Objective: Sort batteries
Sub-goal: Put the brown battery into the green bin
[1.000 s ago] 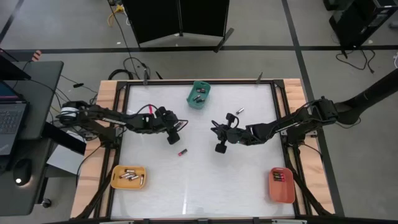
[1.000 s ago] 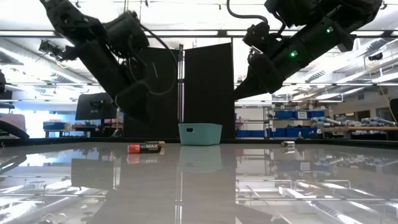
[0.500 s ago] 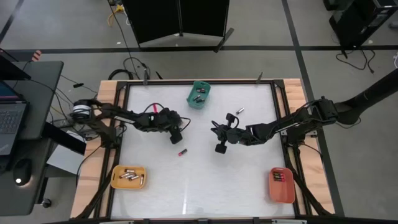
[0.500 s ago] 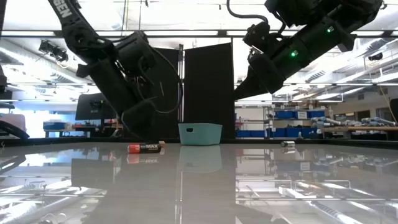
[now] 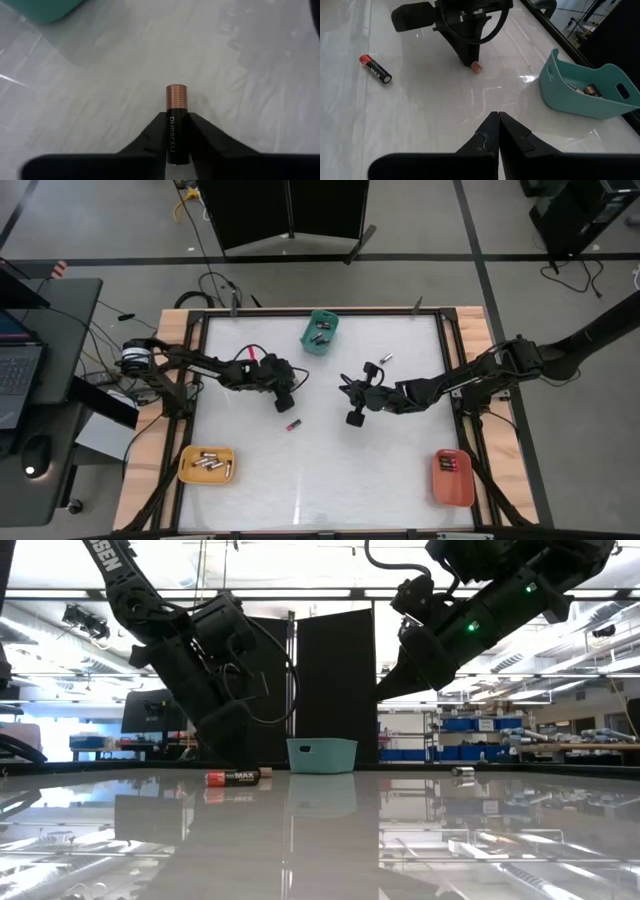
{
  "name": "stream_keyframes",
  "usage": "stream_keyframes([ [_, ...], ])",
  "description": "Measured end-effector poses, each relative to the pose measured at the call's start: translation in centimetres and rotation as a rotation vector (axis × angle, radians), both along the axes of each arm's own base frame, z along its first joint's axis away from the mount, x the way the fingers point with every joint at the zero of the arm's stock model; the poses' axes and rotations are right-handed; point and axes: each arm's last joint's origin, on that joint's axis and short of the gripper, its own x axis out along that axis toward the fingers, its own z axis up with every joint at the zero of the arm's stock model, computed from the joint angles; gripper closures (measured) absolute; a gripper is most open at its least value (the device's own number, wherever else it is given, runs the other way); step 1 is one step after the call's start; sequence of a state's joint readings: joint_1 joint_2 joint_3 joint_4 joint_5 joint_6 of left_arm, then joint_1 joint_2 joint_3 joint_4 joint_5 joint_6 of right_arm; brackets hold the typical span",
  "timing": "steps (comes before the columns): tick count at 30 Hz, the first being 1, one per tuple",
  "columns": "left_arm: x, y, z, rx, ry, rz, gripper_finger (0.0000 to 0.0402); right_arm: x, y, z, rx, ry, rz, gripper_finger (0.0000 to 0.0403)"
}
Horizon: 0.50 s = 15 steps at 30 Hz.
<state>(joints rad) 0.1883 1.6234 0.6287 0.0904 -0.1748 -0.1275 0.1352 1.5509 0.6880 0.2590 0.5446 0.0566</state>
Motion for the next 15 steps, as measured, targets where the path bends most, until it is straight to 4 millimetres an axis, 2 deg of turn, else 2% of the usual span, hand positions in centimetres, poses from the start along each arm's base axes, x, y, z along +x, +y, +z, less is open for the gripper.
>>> stream_keyframes([
  [2,0.0,0.0,0.0,-0.008,0.003,-0.021,0.0356,0.0,0.0,0.0,0.000,0.000,0.000,0.0391],
  [10,0.3,0.0,0.8,-0.012,0.002,-0.027,0.0356,0.0,0.0,0.0,-0.002,0.002,0.001,0.0391],
  [15,2.3,0.4,4.1,0.006,-0.086,-0.033,0.0356,0.0,0.0,-0.1,-0.005,0.011,0.002,0.0391],
])
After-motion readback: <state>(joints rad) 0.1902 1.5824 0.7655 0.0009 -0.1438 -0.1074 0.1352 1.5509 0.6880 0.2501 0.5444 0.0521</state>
